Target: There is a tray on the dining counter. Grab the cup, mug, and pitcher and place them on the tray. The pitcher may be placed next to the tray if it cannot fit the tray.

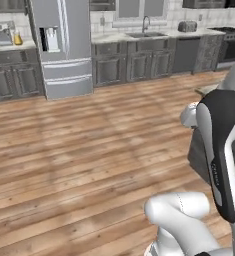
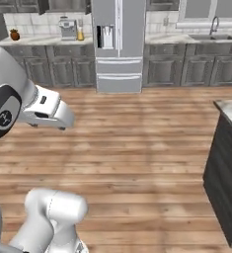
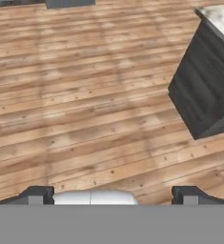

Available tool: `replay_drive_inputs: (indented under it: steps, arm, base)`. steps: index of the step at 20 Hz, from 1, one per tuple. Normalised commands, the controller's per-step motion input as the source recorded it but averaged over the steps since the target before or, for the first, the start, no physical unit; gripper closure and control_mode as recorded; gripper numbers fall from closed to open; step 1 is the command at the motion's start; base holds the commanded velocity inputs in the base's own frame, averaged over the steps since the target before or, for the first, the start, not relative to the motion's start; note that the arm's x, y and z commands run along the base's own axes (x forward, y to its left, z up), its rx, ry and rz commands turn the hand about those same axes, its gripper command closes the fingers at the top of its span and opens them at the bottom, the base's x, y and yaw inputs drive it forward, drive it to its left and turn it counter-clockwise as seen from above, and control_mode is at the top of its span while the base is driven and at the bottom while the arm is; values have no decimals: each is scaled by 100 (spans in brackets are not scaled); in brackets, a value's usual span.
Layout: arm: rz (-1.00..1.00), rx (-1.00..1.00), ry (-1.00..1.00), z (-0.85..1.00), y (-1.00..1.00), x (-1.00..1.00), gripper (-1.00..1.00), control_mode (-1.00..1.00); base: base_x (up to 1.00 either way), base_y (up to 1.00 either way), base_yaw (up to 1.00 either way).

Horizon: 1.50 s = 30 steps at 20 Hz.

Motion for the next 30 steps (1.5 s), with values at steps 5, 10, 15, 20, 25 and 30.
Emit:
replay_drive_inputs:
  steps: [5,10,15,20,25,30]
  arm:
    - [0,0,0,0,0,0,-100,100]
    - [0,0,0,0,0,0,-100,100]
    - [0,0,0,0,0,0,-100,100]
    - [0,0,0,0,0,0,-100,100]
    - [0,0,0,0,0,0,-100,100]
    - [0,0,0,0,0,0,-100,100]
  base:
    - [100,100,0]
    - [100,100,0]
    - [100,100,0]
    - [100,100,0]
    - [100,91,0]
    - [100,65,4]
